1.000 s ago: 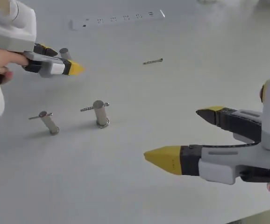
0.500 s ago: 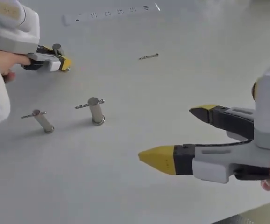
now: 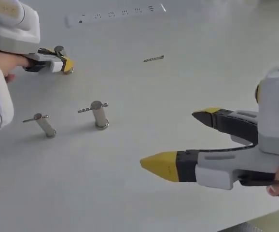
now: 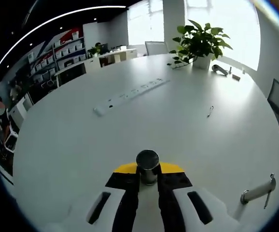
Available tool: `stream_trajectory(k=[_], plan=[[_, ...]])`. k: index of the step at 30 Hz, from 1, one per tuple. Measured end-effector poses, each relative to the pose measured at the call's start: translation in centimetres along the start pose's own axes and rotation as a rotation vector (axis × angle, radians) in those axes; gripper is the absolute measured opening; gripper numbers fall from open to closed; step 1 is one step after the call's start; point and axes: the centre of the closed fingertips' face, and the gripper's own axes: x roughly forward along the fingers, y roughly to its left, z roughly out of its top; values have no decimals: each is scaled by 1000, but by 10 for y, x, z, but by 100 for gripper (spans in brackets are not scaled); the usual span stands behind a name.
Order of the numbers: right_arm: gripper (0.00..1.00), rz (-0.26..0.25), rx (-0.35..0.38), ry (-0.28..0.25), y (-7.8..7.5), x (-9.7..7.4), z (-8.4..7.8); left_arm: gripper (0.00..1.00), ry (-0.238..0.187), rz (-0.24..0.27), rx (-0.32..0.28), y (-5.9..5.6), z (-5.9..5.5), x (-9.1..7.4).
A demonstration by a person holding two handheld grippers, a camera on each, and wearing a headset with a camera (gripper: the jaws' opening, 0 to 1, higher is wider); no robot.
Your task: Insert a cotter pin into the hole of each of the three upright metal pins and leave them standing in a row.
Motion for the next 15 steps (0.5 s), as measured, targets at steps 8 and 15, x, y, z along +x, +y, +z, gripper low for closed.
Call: stream_trajectory(k=[8,15], plan=[[87,5,-19,-5,3,-2,5,9,33,-18,30,-12,-4,-16],[87,19,-50,-17,10,-4,13,9,-27,-28,28,-25,11,-45]])
